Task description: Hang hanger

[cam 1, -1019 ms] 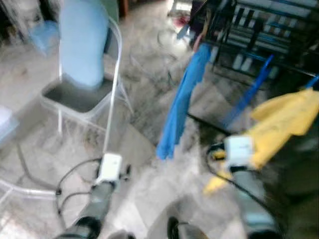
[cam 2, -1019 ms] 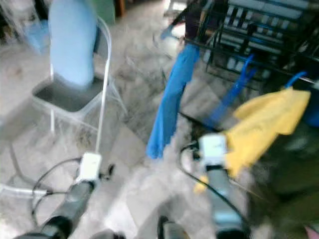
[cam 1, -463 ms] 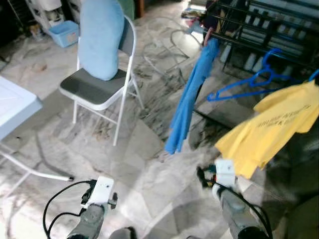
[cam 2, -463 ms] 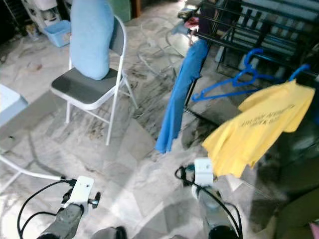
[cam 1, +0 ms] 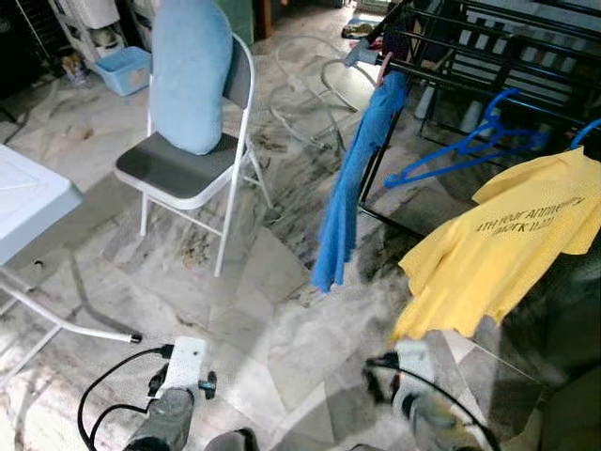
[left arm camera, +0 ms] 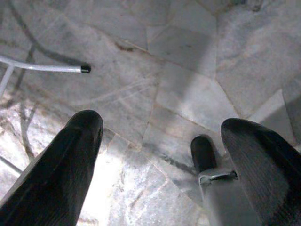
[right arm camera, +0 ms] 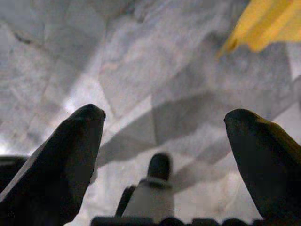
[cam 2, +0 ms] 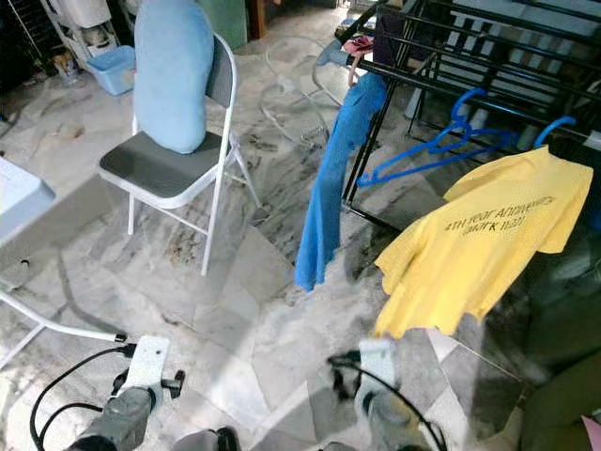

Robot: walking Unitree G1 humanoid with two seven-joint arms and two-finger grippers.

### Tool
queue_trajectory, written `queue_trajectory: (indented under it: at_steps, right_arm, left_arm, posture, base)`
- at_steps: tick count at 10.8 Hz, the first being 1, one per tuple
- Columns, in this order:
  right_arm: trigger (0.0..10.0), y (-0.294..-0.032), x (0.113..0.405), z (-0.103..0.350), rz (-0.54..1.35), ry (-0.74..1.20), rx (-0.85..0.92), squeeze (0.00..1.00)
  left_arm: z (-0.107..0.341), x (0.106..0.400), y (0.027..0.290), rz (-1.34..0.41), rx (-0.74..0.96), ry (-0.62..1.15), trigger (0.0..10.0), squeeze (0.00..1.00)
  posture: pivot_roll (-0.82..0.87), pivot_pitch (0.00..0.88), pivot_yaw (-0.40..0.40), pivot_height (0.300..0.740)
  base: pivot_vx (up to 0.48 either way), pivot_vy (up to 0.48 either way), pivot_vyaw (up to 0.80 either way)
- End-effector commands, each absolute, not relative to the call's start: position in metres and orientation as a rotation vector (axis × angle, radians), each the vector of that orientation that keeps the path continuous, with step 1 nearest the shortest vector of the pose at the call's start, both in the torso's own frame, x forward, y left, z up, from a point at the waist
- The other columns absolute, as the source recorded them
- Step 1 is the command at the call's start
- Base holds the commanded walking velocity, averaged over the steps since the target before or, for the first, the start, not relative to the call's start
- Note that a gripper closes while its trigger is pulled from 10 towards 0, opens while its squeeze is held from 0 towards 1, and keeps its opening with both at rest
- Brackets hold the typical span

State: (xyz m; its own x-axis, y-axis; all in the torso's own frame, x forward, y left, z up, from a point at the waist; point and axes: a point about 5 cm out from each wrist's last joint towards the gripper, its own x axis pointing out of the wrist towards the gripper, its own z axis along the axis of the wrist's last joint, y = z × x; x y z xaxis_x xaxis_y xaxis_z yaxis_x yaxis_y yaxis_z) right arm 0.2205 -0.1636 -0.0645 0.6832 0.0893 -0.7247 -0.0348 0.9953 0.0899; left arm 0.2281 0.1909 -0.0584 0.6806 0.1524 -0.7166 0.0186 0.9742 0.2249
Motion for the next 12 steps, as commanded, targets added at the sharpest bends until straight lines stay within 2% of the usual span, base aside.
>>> queue_trajectory:
  at_steps: [1, 3, 7, 8, 12]
  right_arm:
    - [10.0, -0.168, 0.216, -0.068, 0.044, 0.853, 0.104, 0.0]
    - [10.0, -0.165, 0.213, -0.07, 0.101, 0.881, 0.071, 0.0]
    - [10.0, -0.158, 0.209, -0.073, 0.105, 0.898, 0.107, 0.0]
    - [10.0, -0.155, 0.209, -0.073, 0.117, 0.903, 0.101, 0.0]
    - [10.0, -0.148, 0.202, -0.077, 0.14, 0.93, 0.093, 0.0]
  left_arm:
    - [-0.063, 0.22, 0.194, 0.097, 0.199, 0.867, 10.0, 0.0]
    - [-0.071, 0.21, 0.194, 0.17, 0.08, 0.939, 10.0, 0.0]
    - [-0.07, 0.215, 0.178, 0.101, 0.085, 0.958, 10.0, 0.0]
    - [-0.071, 0.212, 0.186, 0.092, 0.104, 0.966, 10.0, 0.0]
    - [-0.073, 0.208, 0.192, 0.085, 0.12, 0.981, 10.0, 0.0]
  posture:
    - [-0.01, 0.115, 0.002, 0.74]
    - [-0.02, 0.123, 0.002, 0.74]
    - [-0.02, 0.141, 0.023, 0.74]
    - [-0.02, 0.145, 0.023, 0.74]
    - [-0.02, 0.146, 0.029, 0.74]
  base:
    - [0.0, 0.0, 0.0]
    - [0.0, 0.0, 0.0]
    - [0.0, 0.0, 0.0]
    - [0.0, 0.0, 0.8]
    - [0.0, 0.0, 0.73]
